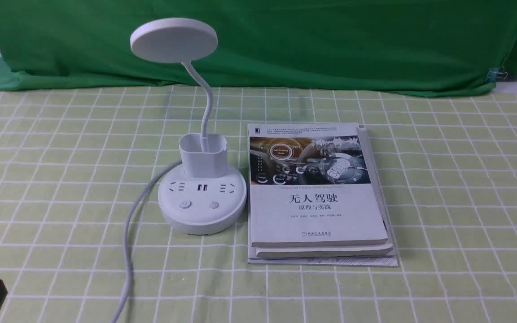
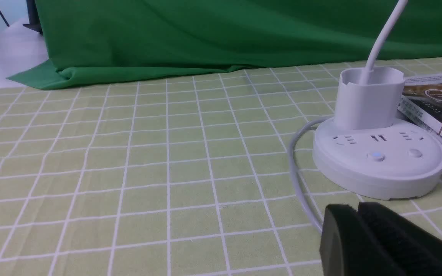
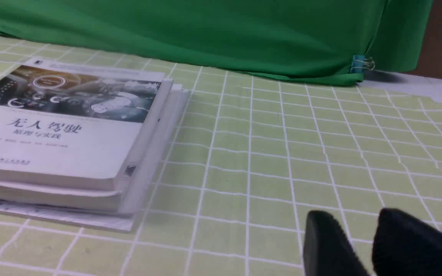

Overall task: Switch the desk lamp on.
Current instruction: Use the left arm to press the button switch on the lamp holder

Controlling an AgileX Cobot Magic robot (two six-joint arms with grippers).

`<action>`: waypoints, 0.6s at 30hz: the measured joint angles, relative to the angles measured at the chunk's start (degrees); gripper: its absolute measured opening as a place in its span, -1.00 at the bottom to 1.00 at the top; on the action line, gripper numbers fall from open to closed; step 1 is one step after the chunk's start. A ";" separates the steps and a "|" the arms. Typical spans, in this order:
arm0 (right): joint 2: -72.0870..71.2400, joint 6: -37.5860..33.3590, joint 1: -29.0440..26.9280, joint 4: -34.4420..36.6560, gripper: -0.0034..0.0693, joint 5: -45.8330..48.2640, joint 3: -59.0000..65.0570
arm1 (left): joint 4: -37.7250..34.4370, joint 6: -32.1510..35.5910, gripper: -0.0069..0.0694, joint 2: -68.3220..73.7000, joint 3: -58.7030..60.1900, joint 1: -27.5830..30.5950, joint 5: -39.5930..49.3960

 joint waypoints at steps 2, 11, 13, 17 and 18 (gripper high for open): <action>0.00 0.00 0.00 0.00 -0.23 0.00 0.00 | 0.00 0.00 -0.77 0.00 0.00 0.00 0.00; 0.00 0.00 0.00 0.00 -0.23 0.00 0.00 | -0.17 0.00 -0.77 0.00 0.00 0.00 0.00; 0.00 0.00 0.00 0.00 -0.23 0.00 0.00 | -0.31 0.00 -0.77 0.00 0.00 0.00 0.00; 0.00 0.00 0.00 0.00 -0.23 0.00 0.00 | -0.31 0.00 -0.77 0.00 0.00 0.00 0.00; 0.00 0.00 0.00 0.00 -0.23 0.00 0.00 | -0.60 -0.05 -0.77 0.00 0.00 0.00 -0.06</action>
